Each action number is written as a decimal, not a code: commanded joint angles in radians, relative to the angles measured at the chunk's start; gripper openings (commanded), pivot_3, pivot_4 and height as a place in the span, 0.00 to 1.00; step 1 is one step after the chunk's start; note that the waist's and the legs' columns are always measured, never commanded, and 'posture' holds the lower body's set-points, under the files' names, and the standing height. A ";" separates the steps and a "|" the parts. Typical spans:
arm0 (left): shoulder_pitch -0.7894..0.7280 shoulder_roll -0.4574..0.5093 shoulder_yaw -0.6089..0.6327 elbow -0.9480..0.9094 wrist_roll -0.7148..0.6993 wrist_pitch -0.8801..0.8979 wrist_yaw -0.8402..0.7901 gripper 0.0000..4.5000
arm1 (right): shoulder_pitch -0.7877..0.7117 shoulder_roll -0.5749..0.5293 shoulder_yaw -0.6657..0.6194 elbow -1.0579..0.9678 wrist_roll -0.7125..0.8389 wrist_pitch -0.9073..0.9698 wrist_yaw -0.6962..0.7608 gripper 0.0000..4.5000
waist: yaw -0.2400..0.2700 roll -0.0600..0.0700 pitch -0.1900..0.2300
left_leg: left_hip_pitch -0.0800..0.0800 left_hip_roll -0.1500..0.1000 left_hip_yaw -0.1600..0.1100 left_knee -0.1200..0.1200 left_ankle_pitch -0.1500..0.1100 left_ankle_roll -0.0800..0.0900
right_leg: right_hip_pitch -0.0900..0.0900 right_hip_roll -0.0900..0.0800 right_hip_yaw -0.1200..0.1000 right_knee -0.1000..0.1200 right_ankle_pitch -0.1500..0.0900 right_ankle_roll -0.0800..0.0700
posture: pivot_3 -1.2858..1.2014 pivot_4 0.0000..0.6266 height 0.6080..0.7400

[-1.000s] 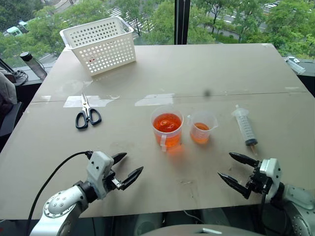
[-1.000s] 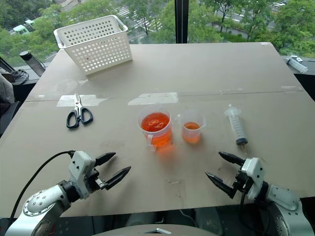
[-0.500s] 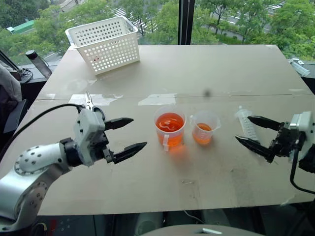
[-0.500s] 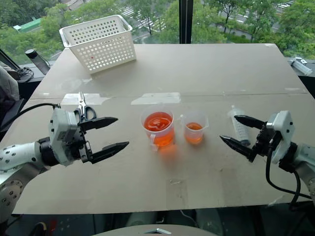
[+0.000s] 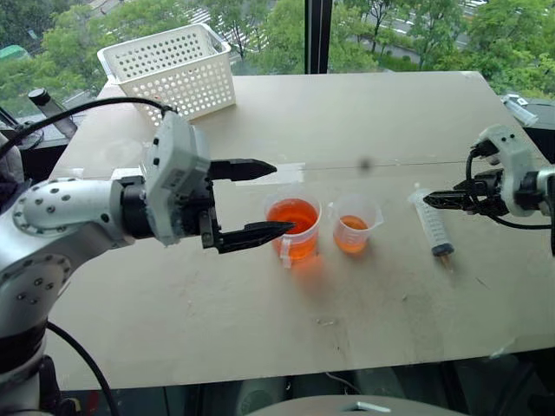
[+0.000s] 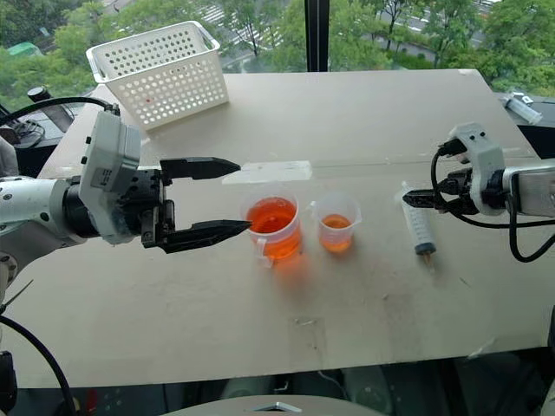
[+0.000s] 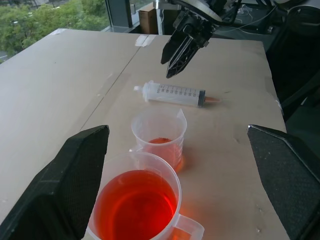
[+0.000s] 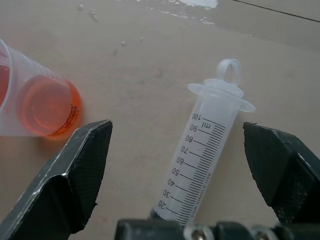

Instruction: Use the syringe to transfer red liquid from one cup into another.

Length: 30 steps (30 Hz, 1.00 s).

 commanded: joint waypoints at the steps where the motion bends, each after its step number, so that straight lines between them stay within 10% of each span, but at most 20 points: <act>1: -0.034 -0.006 -0.020 0.010 0.018 -0.004 0.002 1.00 | -0.099 0.014 0.132 0.104 0.001 0.017 -0.037 0.99 | 0.001 -0.001 0.000 | -0.004 0.000 0.000 0.001 0.000 0.000 | -0.003 0.000 0.000 0.001 0.000 0.000 | 0.52 0.24 1.00; 14: -0.069 -0.050 -0.024 -0.030 0.022 -0.007 0.061 1.00 | -0.282 0.065 0.364 0.320 -0.196 0.015 0.000 0.99 | -0.001 -0.001 0.001 | -0.006 -0.001 0.002 0.002 0.000 0.000 | -0.009 0.000 0.002 0.007 0.000 0.001 | 0.52 0.24 1.00; 30: -0.039 -0.050 -0.016 -0.014 0.061 -0.058 -0.042 1.00 | -0.365 0.286 0.323 0.625 -0.366 0.017 -0.004 0.99 | -0.002 -0.001 0.001 | -0.005 -0.001 0.003 0.002 0.001 -0.001 | -0.009 0.001 0.004 0.010 0.000 0.001 | 0.52 0.24 1.00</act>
